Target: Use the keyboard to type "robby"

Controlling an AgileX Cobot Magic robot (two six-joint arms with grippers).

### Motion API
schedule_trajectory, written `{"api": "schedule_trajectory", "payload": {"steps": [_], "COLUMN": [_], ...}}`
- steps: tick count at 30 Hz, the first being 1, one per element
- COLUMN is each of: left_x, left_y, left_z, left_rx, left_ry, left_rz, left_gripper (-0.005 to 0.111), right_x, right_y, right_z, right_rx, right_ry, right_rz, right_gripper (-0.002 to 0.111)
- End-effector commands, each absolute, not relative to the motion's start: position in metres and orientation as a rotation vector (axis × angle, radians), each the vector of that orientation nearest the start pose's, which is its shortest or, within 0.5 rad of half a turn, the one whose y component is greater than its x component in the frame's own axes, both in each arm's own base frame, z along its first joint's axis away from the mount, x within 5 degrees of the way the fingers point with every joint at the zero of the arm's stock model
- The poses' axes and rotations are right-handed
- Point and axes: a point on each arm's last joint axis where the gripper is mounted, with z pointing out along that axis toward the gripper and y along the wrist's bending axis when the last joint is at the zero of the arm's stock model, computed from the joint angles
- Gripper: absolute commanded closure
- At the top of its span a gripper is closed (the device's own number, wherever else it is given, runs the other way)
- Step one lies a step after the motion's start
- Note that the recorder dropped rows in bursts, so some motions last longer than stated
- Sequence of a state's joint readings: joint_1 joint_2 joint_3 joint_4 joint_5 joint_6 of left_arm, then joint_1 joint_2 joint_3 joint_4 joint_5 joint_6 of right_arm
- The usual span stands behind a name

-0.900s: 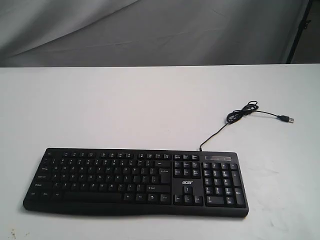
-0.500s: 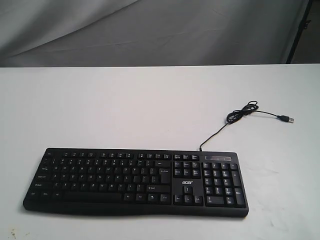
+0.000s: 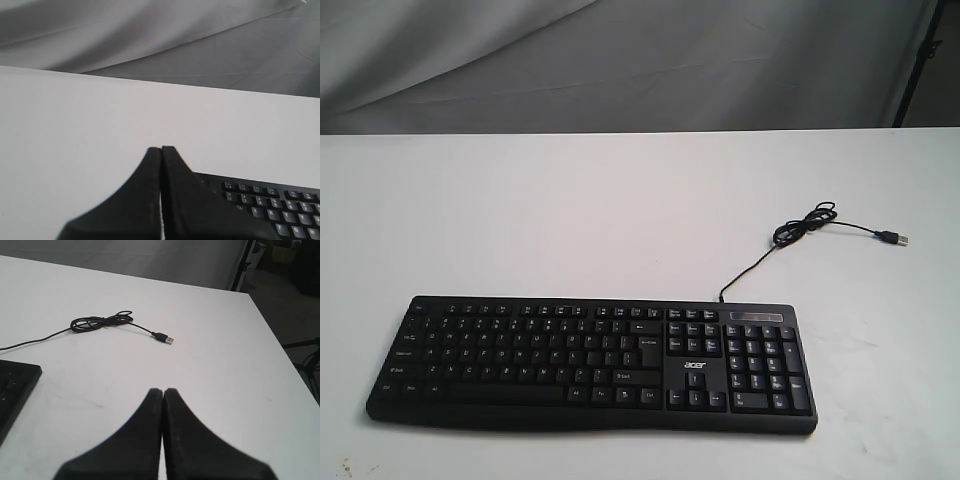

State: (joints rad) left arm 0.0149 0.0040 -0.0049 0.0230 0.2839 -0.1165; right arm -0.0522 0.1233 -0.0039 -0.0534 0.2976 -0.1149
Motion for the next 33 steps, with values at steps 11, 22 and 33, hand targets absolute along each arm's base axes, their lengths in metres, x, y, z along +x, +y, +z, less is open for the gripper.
{"api": "schedule_trajectory", "payload": {"steps": [11, 22, 33], "left_x": [0.055, 0.055, 0.055], "left_y": [0.001, 0.001, 0.001], "left_z": [0.188, 0.188, 0.188], "left_rx": [-0.107, -0.107, -0.107], "left_ry": [1.762, 1.762, 1.762], "left_rz": [-0.066, -0.066, -0.066], "left_gripper": [0.107, 0.107, 0.107], "right_x": [0.054, 0.069, 0.139], "right_y": [-0.002, 0.0, 0.013], "right_z": [0.267, 0.266, 0.327], "right_rx": [-0.024, 0.043, 0.009], "right_ry": [1.657, 1.726, 1.967], "right_rz": [-0.092, 0.014, 0.16], "right_gripper": [0.108, 0.108, 0.108]}}
